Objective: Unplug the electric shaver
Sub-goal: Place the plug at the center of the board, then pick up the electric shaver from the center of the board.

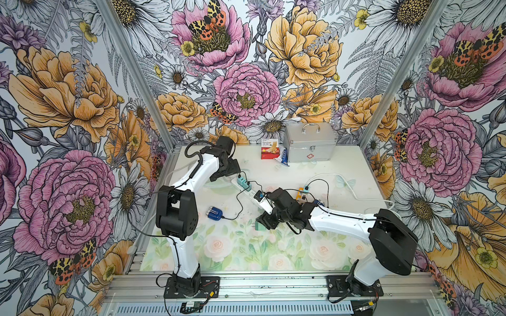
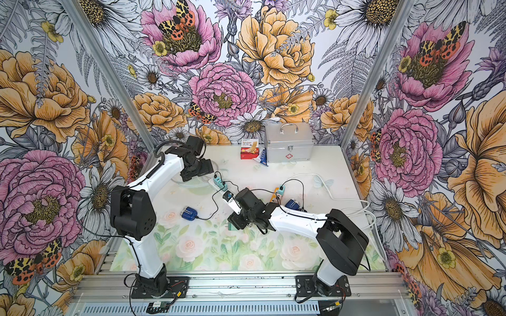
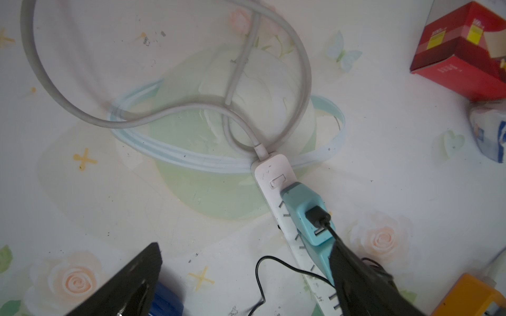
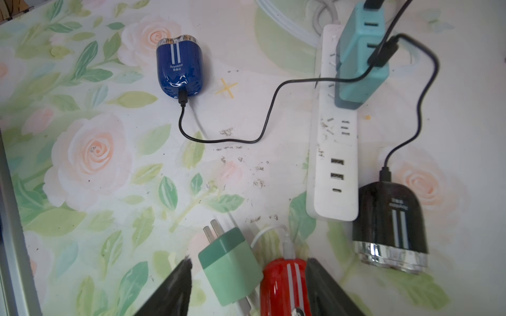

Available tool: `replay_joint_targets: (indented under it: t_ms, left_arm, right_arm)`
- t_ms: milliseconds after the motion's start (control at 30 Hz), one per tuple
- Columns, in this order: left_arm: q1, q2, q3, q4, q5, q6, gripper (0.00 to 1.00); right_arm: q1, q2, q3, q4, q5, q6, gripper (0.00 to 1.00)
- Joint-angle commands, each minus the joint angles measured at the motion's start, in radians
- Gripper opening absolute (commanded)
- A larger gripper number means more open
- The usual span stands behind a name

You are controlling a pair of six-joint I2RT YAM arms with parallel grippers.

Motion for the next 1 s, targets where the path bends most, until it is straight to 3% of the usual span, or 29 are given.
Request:
replay_joint_targets:
  t_ms: [0, 133, 333, 967]
  left_arm:
    - [-0.011, -0.055, -0.033, 0.004, 0.014, 0.036, 0.97]
    - [-0.025, -0.119, -0.063, 0.007, 0.02, 0.047, 0.97]
    - [-0.049, -0.163, -0.1, 0.029, 0.034, 0.044, 0.97]
    - [-0.042, -0.231, -0.205, 0.114, 0.076, 0.047, 0.98]
  right_arm:
    - [-0.032, -0.06, -0.035, -0.032, 0.054, -0.076, 0.67]
    - [-0.087, -0.086, -0.098, -0.037, -0.001, -0.132, 0.66]
    - [-0.142, -0.002, -0.084, -0.046, -0.034, -0.179, 0.67]
    - [-0.152, 0.154, 0.012, -0.085, -0.099, -0.173, 0.66]
